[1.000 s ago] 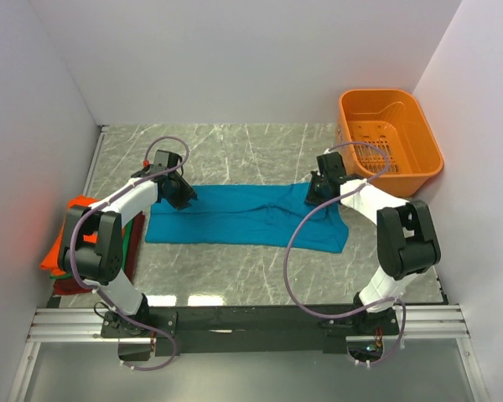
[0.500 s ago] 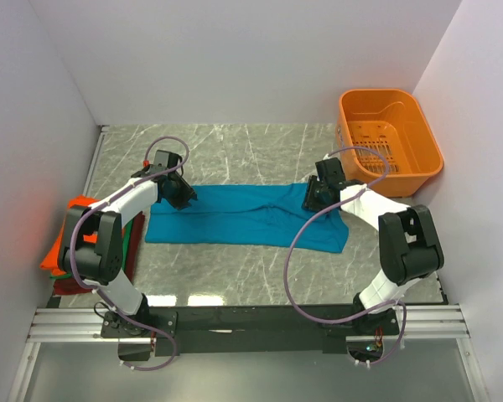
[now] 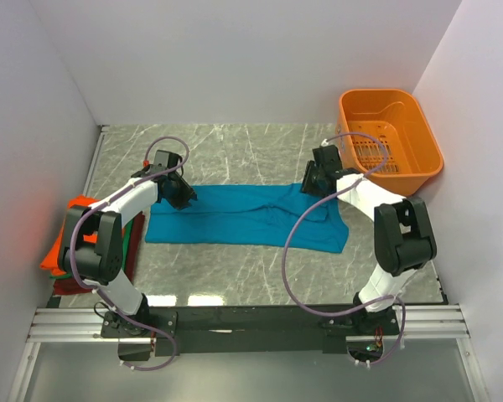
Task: Fold and stack the t-shirts
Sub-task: Fold the tshirt
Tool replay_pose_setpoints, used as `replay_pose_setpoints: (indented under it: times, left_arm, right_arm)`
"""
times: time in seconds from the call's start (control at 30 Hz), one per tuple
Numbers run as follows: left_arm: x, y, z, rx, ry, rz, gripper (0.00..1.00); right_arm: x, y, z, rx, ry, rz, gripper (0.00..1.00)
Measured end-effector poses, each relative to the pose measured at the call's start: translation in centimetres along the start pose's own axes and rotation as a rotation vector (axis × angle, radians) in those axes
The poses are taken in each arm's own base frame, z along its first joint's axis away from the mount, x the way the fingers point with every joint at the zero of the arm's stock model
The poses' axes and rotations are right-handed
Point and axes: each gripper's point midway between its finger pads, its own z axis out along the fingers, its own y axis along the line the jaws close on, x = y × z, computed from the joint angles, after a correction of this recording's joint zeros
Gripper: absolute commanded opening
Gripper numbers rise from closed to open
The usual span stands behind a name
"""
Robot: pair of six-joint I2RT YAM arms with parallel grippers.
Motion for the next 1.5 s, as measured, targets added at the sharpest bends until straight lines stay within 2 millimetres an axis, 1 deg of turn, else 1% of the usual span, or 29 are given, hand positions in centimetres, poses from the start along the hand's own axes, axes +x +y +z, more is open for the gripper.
replay_pose_setpoints:
  times: [0.1, 0.23, 0.33, 0.5, 0.7, 0.73, 0.83, 0.93, 1.17, 1.3, 1.5]
  left_arm:
    - [0.0, 0.0, 0.0, -0.001, 0.001, 0.0, 0.35]
    - [0.0, 0.0, 0.0, -0.002, 0.001, 0.0, 0.35]
    - [0.0, 0.0, 0.0, -0.003, 0.0, 0.0, 0.35]
    - [0.0, 0.0, 0.0, -0.003, 0.0, 0.001, 0.35]
    - [0.1, 0.0, 0.0, -0.002, 0.0, 0.002, 0.34]
    - [0.1, 0.0, 0.0, -0.003, 0.0, 0.002, 0.34]
    - [0.1, 0.0, 0.0, -0.003, 0.0, 0.002, 0.34]
    - [0.1, 0.0, 0.0, -0.002, 0.001, 0.003, 0.34]
    - [0.1, 0.0, 0.0, -0.002, 0.001, 0.003, 0.34]
    - [0.1, 0.0, 0.0, -0.002, 0.001, 0.003, 0.34]
    - [0.2, 0.0, 0.0, -0.002, 0.001, 0.003, 0.34]
  right_arm:
    - [0.2, 0.0, 0.8, 0.006, 0.013, -0.006, 0.42]
    - [1.3, -0.5, 1.9, 0.02, 0.052, -0.013, 0.41]
    - [1.6, -0.5, 2.1, 0.016, 0.064, -0.015, 0.41]
    - [1.7, -0.2, 2.1, -0.004, 0.066, -0.018, 0.31]
    - [2.8, -0.5, 2.1, -0.005, 0.087, -0.02, 0.18]
    - [2.9, -0.5, 2.0, -0.007, 0.089, -0.021, 0.15]
    - [2.9, -0.5, 1.6, -0.01, 0.084, -0.02, 0.11]
    - [3.0, -0.3, 0.8, -0.017, 0.073, -0.023, 0.1]
    - [3.1, 0.7, -1.0, -0.05, 0.049, -0.041, 0.08]
    - [4.0, 1.0, -1.6, -0.065, 0.053, -0.055, 0.08]
    - [6.5, 1.9, -2.6, -0.096, 0.074, -0.088, 0.08]
